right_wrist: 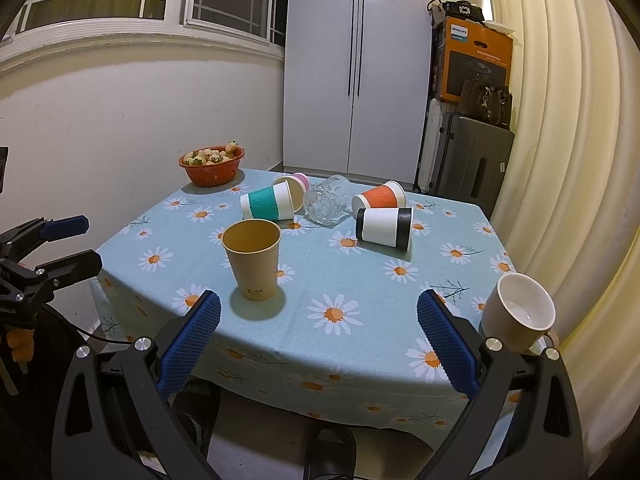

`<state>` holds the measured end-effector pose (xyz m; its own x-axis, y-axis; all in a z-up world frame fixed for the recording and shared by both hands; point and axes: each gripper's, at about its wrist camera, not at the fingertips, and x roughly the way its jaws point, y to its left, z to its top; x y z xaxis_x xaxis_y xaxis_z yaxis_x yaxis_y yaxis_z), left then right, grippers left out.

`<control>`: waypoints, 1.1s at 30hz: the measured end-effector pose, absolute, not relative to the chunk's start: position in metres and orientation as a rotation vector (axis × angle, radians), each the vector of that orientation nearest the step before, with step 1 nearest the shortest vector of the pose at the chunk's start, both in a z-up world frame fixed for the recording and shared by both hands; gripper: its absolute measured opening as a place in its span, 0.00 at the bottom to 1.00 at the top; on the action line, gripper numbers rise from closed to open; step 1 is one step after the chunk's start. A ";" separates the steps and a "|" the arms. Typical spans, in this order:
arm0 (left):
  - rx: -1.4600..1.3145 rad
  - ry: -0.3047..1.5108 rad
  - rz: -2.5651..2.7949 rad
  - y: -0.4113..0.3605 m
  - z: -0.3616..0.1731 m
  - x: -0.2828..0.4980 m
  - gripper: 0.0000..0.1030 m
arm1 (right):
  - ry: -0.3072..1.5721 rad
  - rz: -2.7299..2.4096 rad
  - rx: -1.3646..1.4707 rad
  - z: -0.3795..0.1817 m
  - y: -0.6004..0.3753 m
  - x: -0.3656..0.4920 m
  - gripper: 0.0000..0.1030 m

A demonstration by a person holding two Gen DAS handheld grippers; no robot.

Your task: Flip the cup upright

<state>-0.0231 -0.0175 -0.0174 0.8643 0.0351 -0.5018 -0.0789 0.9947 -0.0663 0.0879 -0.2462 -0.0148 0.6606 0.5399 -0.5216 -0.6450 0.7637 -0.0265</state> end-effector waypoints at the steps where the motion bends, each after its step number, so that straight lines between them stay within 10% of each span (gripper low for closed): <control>1: -0.083 0.525 0.060 -0.018 -0.017 -0.023 0.94 | 0.516 0.676 -0.218 -0.015 -0.245 0.088 0.95; 33: -0.083 0.545 0.055 -0.019 -0.020 -0.019 0.94 | 0.519 0.675 -0.232 -0.015 -0.248 0.087 0.95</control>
